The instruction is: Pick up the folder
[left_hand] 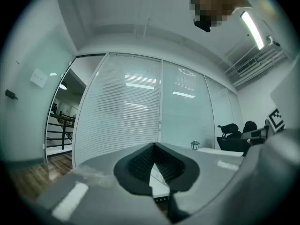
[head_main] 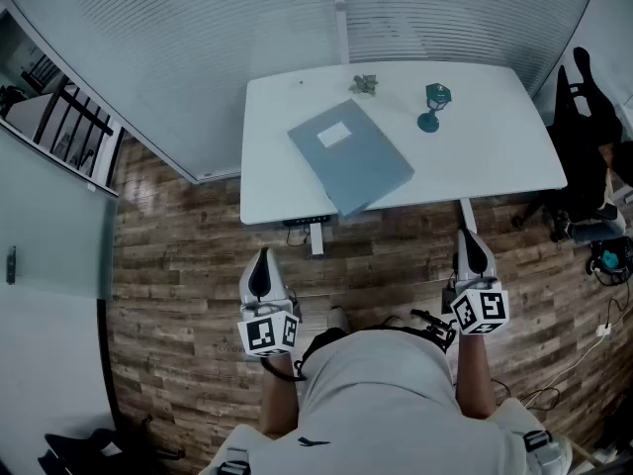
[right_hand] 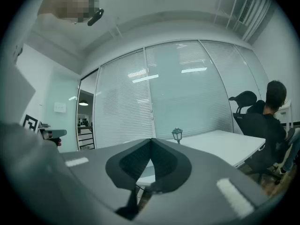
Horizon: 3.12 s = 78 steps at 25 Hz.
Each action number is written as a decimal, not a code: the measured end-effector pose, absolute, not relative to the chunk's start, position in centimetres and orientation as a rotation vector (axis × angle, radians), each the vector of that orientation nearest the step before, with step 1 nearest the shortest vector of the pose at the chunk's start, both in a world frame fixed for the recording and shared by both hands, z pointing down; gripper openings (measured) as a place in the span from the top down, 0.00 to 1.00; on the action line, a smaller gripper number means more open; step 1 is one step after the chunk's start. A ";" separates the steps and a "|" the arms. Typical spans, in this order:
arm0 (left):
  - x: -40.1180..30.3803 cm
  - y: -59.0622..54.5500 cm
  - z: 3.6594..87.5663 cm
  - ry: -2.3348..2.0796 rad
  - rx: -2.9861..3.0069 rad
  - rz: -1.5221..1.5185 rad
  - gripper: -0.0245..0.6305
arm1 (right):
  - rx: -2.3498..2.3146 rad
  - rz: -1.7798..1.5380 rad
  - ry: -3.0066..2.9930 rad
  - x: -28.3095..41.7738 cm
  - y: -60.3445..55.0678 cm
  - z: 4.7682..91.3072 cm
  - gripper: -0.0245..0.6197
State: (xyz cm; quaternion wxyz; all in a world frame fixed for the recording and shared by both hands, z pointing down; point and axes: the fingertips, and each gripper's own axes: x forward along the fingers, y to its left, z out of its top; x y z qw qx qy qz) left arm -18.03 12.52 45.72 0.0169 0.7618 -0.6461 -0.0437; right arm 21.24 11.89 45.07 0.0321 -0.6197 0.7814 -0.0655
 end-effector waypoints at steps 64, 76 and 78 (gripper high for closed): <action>-20.2 -1.7 46.2 -1.942 2.420 -0.089 0.95 | -1.882 -0.383 2.353 18.5 -1.2 47.3 0.96; -16.3 -6.3 45.5 -2.089 2.268 -0.129 0.95 | -1.693 -0.382 2.548 20.9 -10.9 46.8 0.96; -15.9 -6.6 46.2 -2.085 2.247 -0.110 0.95 | -1.687 -0.396 2.560 21.1 -11.8 47.3 0.96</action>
